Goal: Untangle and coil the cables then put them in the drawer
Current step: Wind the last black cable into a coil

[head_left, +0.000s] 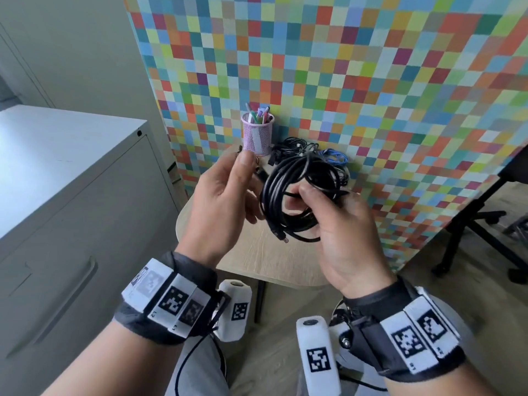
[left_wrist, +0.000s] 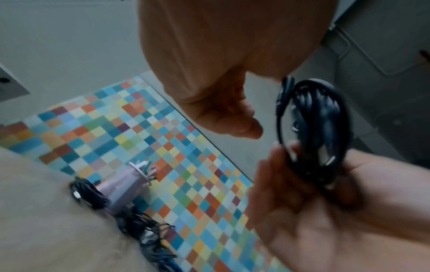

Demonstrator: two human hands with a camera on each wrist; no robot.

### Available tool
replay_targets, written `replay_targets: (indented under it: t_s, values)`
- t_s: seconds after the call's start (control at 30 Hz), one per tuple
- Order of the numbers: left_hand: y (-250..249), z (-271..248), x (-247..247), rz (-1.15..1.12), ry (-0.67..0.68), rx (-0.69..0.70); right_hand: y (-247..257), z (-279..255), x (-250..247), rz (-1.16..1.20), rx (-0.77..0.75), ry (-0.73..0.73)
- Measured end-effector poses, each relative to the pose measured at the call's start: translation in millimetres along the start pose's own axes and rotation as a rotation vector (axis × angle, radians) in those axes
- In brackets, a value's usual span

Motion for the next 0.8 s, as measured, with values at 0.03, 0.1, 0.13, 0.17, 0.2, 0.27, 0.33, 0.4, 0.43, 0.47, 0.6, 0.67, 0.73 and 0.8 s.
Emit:
replay_targets:
  t_s: [0.03, 0.1, 0.13, 0.17, 0.2, 0.27, 0.33, 0.4, 0.43, 0.47, 0.6, 0.67, 0.73, 0.8]
  values:
    - [-2.7, -2.0, 2.8, -0.013, 0.011, 0.018, 3.2, -0.3, -0.5, -0.067, -0.053, -0.029]
    - [-7.3, -5.2, 7.9, 0.056, 0.021, 0.059, 2.6, 1.1, -1.2, -0.137, -0.087, -0.071]
    - [-7.7, -5.4, 9.6, 0.115, 0.017, 0.068, 1.4, 1.6, -1.4, -0.148, -0.085, -0.079]
    - [-7.4, -4.8, 10.7, 0.164, 0.013, 0.069, 0.2, 2.0, -1.3, -0.150, -0.075, -0.077]
    - [-5.7, -3.4, 10.9, 0.202, 0.009, 0.068, -0.7, 3.1, -0.7, -0.145, -0.056, -0.066]
    - [0.4, -0.6, 10.9, 0.274, 0.010, 0.052, -4.1, 6.0, -0.8, -0.101, 0.014, -0.034]
    - [7.0, 1.0, 11.8, 0.335, 0.014, 0.028, -6.6, 8.5, -1.2, -0.046, 0.063, -0.014]
    - [13.3, 2.5, 12.9, 0.362, 0.010, 0.017, -9.4, 10.1, -1.1, 0.005, 0.097, -0.018]
    - [16.0, 3.2, 13.0, 0.374, 0.002, 0.017, -11.0, 10.7, -0.9, 0.027, 0.115, -0.020]
    - [17.8, 3.5, 13.1, 0.386, -0.008, 0.018, -13.0, 11.3, -0.2, 0.040, 0.132, -0.022]
    - [15.1, 3.0, 13.6, 0.386, -0.051, 0.051, -15.8, 10.9, -1.3, 0.085, 0.104, -0.065]
    - [17.4, 4.5, 14.1, 0.375, -0.052, 0.056, -11.8, 10.7, 1.2, 0.105, 0.033, -0.060]
    - [26.2, 5.9, 18.2, 0.317, -0.001, 0.033, -9.3, 10.4, 5.9, 0.221, 0.015, -0.032]
    - [36.0, 4.7, 20.9, 0.266, 0.049, -0.003, -9.8, 9.7, 13.4, 0.360, 0.067, 0.040]
Point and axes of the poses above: each hand's wrist, its own z-axis towards the middle knuckle, its own x-axis out of the palm, y = z × x, the point moved 7 cm from there along z, towards the middle knuckle, and after that the axes turned 7 degrees about x, right-handed, at the moved point
